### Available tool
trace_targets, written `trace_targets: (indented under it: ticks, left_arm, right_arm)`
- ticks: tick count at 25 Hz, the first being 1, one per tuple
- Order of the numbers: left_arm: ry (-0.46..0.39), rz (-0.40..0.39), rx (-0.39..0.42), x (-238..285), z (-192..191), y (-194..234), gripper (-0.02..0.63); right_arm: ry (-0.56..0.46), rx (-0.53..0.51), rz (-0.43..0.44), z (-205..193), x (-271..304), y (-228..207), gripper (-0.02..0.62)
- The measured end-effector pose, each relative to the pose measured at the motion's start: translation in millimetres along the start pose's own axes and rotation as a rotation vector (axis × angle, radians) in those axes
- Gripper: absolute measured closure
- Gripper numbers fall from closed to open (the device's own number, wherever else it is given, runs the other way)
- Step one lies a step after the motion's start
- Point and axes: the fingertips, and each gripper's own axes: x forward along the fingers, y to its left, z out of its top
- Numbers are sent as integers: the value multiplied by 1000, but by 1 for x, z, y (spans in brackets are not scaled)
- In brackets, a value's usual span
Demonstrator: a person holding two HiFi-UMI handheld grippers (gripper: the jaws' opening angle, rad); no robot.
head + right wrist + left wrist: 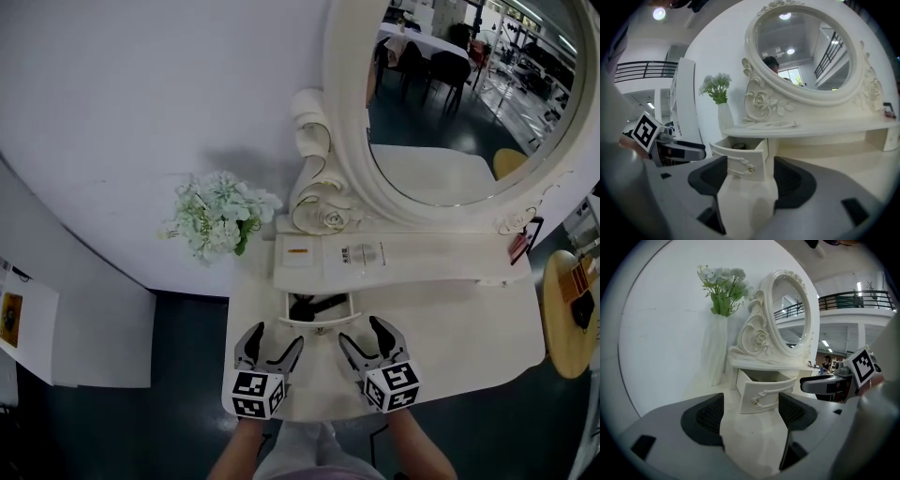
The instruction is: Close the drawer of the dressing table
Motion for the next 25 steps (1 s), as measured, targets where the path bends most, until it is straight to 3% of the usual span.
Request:
trace_targets:
  ticks: [10,25]
  left_arm:
    - [33,-22,22,15,-4,3,238]
    - [56,-35,69,26,-6,0,321]
  right_arm:
    - [41,-14,4,-10,20,-6,310]
    - [71,-45,9,-15,27,-6,373]
